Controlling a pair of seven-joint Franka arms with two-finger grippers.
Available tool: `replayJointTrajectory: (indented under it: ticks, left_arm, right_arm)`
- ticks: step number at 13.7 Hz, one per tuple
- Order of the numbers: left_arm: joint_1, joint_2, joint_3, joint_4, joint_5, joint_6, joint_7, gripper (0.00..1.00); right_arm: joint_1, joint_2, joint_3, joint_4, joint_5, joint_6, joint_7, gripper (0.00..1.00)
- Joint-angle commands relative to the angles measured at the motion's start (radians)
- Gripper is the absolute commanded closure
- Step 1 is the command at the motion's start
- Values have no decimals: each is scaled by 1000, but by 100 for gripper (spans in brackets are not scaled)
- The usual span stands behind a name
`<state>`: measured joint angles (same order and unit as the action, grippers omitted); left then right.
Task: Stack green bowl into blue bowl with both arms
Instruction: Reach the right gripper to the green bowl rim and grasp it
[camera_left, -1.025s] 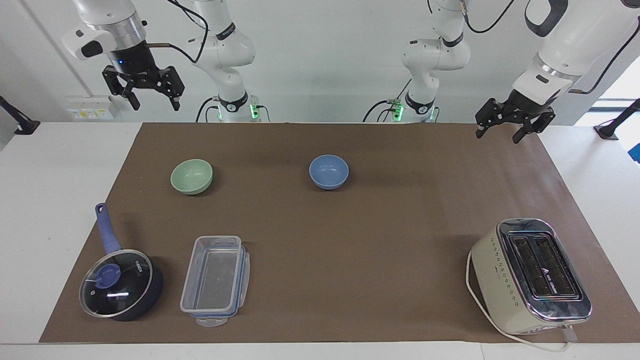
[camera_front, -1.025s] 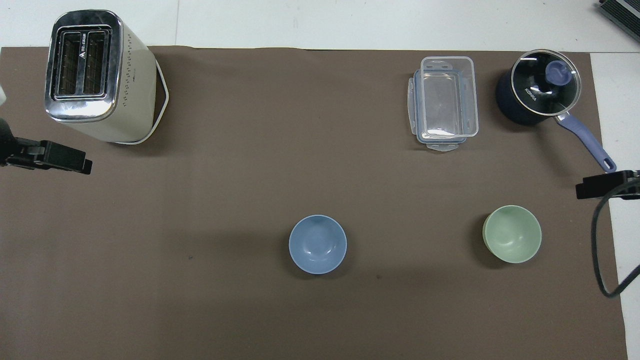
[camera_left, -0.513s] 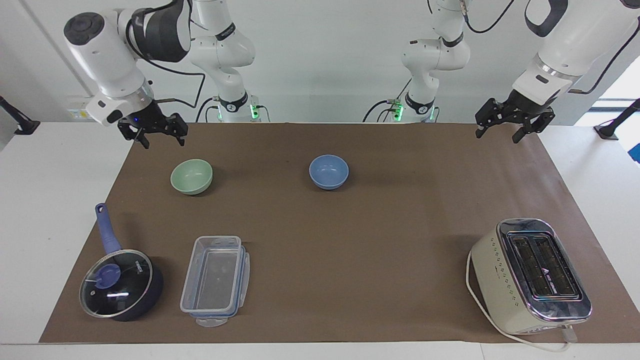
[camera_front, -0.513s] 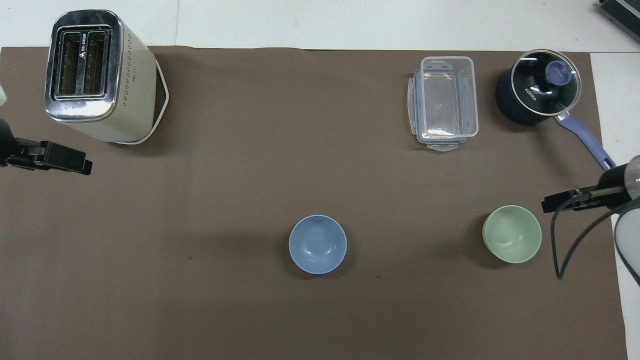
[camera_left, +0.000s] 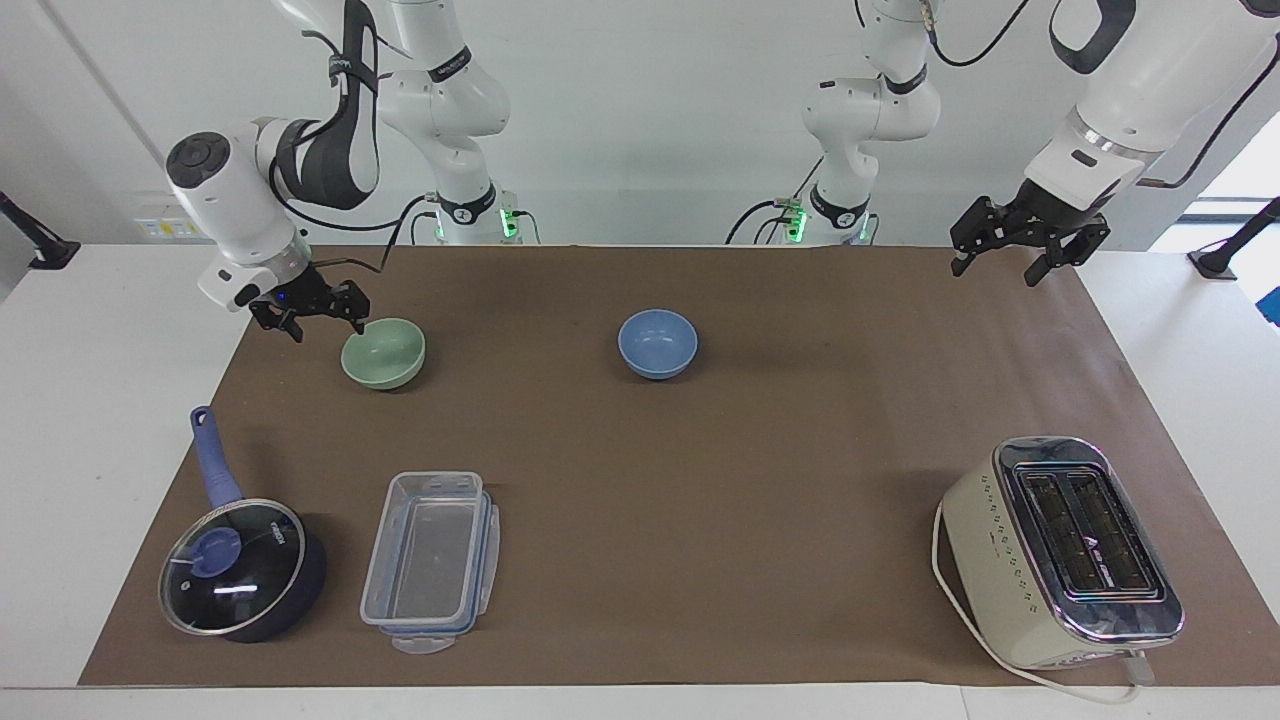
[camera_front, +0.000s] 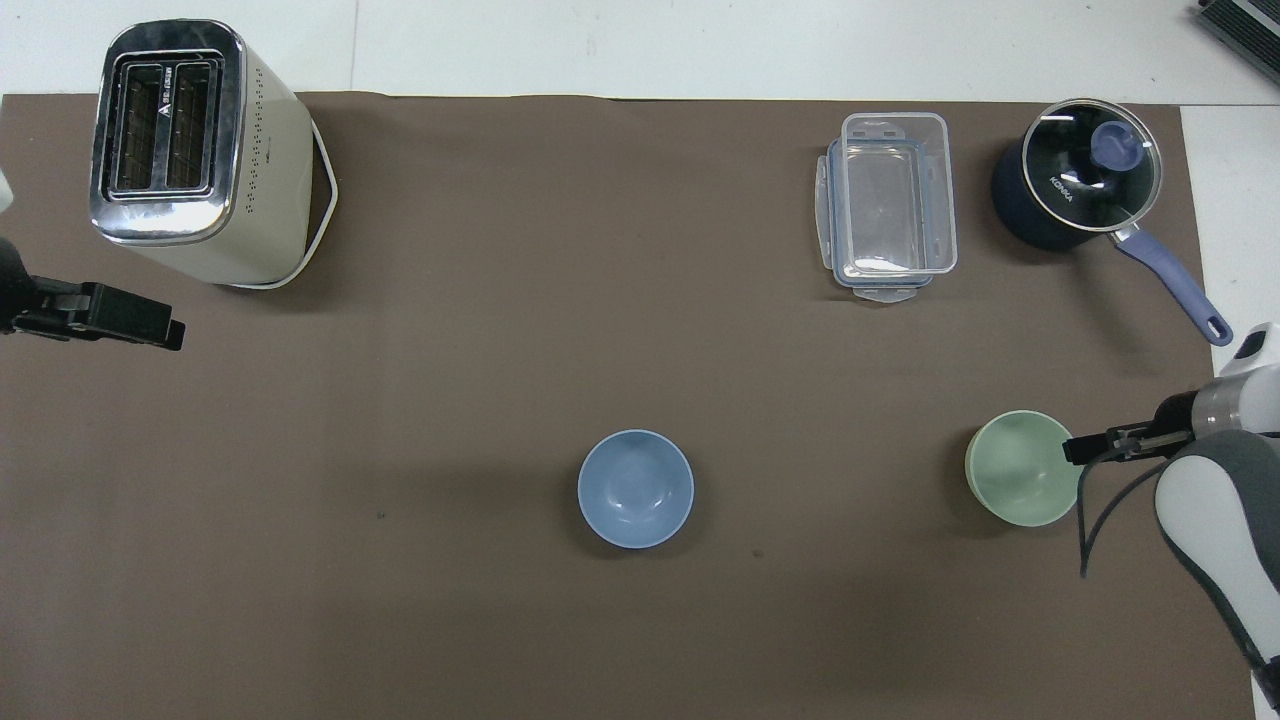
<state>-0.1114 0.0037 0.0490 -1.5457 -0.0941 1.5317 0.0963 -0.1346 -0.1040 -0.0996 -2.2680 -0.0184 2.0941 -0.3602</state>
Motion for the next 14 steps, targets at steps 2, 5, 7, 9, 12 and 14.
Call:
replayJointTrajectory:
  ticks: [2, 5, 7, 9, 12, 14]
  left_arm:
    - [10, -5, -9, 7, 17, -18, 10, 0]
    - [10, -4, -9, 9, 19, -18, 8, 0]
    - [7, 1, -11, 15, 20, -12, 10, 0]
    - [9, 7, -11, 21, 22, -10, 11, 0]
    - [6, 16, -12, 24, 48, -8, 17, 0]
    - [1, 10, -12, 22, 51, -8, 22, 0]
  right_arm:
    - [-42, 24, 9, -47, 2, 71, -57, 0]
    - [-43, 26, 8, -88, 2, 131, -65, 0]
    - [-43, 27, 8, -145, 3, 202, -65, 0]
    - [-45, 47, 8, -151, 3, 237, -65, 0]
    - [-56, 58, 9, -153, 3, 253, -65, 0]
    - [-59, 69, 9, -153, 5, 253, -63, 64]
